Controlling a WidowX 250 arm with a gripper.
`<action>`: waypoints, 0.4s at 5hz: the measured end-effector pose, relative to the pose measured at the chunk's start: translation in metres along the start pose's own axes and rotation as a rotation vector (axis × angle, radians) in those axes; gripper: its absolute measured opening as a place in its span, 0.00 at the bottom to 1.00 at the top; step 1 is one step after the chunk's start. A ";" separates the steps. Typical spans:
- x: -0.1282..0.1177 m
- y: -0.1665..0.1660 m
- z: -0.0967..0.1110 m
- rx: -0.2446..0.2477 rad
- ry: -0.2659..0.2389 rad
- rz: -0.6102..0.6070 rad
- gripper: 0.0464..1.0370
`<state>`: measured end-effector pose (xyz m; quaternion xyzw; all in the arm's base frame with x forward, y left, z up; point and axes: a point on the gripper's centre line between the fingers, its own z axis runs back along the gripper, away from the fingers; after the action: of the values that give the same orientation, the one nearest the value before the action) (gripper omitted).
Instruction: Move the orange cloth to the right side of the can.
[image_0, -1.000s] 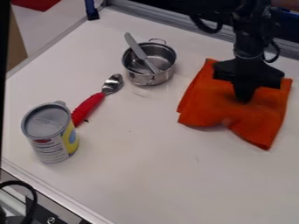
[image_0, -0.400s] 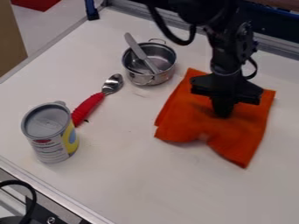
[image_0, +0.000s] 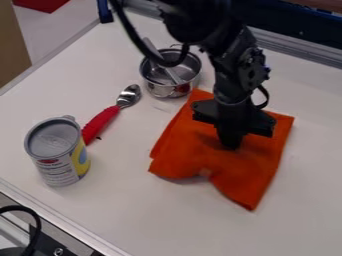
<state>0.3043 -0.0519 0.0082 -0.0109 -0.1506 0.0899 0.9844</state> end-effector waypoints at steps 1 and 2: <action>-0.021 0.008 0.006 -0.017 0.019 0.020 0.01; -0.049 0.015 0.016 -0.030 0.047 0.044 0.01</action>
<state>0.2510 -0.0460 0.0086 -0.0311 -0.1282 0.1090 0.9852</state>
